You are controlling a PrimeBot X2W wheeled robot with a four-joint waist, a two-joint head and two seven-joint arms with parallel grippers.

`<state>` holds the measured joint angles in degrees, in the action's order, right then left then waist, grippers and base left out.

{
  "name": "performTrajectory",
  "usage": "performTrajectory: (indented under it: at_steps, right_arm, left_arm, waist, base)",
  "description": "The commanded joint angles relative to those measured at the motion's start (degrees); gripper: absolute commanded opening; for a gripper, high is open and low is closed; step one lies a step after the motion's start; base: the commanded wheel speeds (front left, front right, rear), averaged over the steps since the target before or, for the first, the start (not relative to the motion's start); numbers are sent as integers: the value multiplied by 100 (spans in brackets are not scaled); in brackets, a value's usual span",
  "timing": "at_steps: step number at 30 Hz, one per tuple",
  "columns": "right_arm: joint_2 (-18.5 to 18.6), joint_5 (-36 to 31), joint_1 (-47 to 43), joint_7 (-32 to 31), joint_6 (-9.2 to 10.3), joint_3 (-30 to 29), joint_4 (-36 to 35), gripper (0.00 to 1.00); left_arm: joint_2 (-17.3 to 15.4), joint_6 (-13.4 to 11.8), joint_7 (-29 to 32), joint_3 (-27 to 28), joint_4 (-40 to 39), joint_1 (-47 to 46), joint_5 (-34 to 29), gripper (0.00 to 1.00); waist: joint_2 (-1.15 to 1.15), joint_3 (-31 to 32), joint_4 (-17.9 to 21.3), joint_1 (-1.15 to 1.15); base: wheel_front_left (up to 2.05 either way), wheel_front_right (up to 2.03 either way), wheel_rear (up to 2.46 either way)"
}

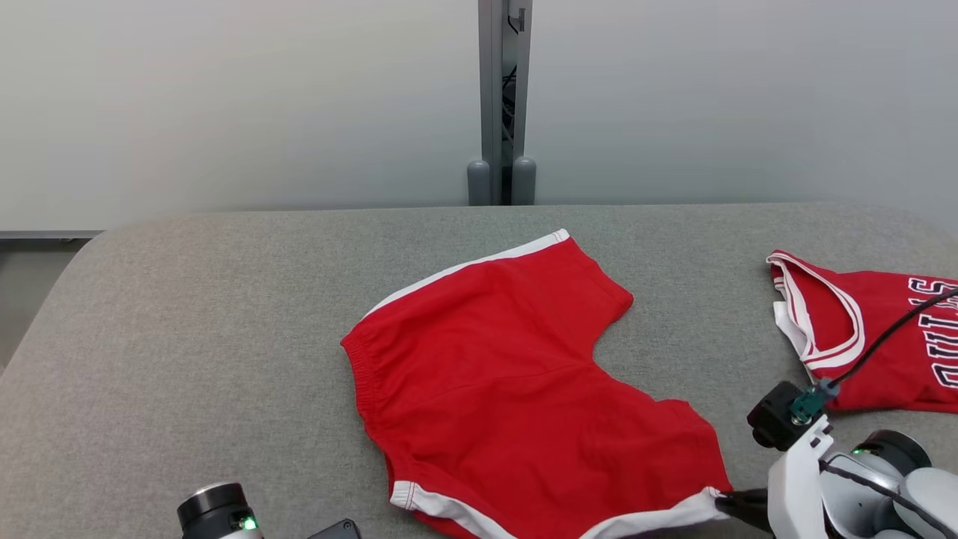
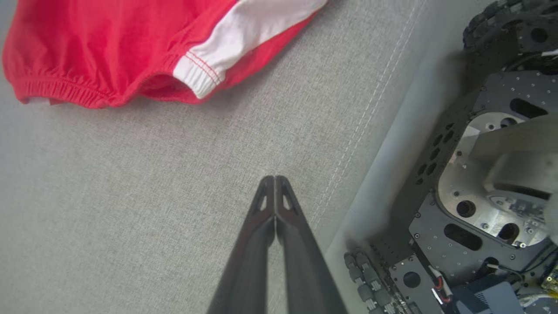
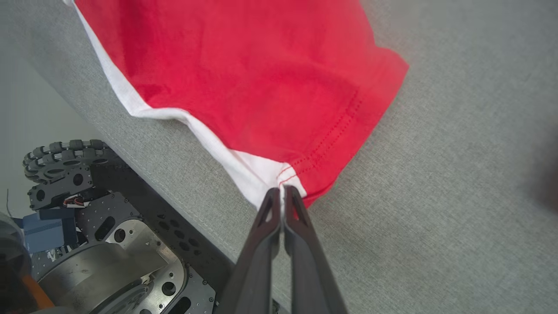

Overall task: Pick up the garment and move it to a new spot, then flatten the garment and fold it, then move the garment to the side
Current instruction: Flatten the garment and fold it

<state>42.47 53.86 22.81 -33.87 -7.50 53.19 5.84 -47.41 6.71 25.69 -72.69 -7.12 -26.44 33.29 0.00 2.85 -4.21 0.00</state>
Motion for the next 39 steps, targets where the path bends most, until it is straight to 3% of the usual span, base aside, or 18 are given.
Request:
performTrajectory:
  at_steps: [1, 5, 9, 10, 11, 12, 13, 18, 29, 39]
  right_arm:
    - [-35, -153, -121, -29, 1, -207, -125, 0]
    - [-123, -348, -241, -73, 1, -420, -265, 0]
    - [-221, -617, -353, -37, 1, -669, -363, 0]
    - [-261, -654, -406, -29, 1, -737, -374, 0]
    - [-301, -683, -428, -35, 1, -780, -390, 0]
    - [-334, -722, -460, -46, 1, -834, -412, 0]
    - [-361, -747, -489, -61, 1, -877, -427, 0]
    - [-434, -888, -617, -145, 1, -1032, -503, 0]
    - [-541, -1066, -635, -247, 1, -1163, -647, 0]
    - [-558, -1120, -609, -245, 1, -1209, -646, 0]
  left_arm:
    - [15, -113, -25, 80, -109, 85, 104, 0]
    - [5, -190, -109, 120, -177, 52, 40, 0]
    - [79, -425, -405, 314, -185, 84, 102, 0]
    - [98, -521, -527, 388, -169, 111, 110, 16]
    - [118, -617, -642, 452, -138, 140, 101, 48]
    - [145, -683, -738, 485, -107, 159, 68, 95]
    - [177, -731, -806, 504, -64, 186, 60, 100]
    - [343, -791, -1061, 551, 165, 242, 160, 100]
    - [1076, -788, -1513, 839, 1351, 391, 883, 100]
    - [1441, -516, -1568, 1034, 1983, 360, 1500, 100]
  waist:
    - [0, -28, 10, 0]
    - [0, -49, 22, 0]
    - [0, -63, 29, 0]
    - [0, -64, 30, 0]
    - [0, -65, 30, 0]
    - [0, -69, 29, 0]
    - [0, -74, 27, 0]
    - [0, -97, 27, 0]
    - [0, -185, 146, 0]
    - [0, -274, 245, 0]
  base:
    - [0, 0, 0]
    - [0, 0, 0]
    - [0, 0, 0]
    - [0, 0, 0]
    - [0, 0, 0]
    - [0, 0, 0]
    - [0, 0, 0]
    - [0, 0, 0]
    - [0, 0, 0]
    - [0, 0, 0]
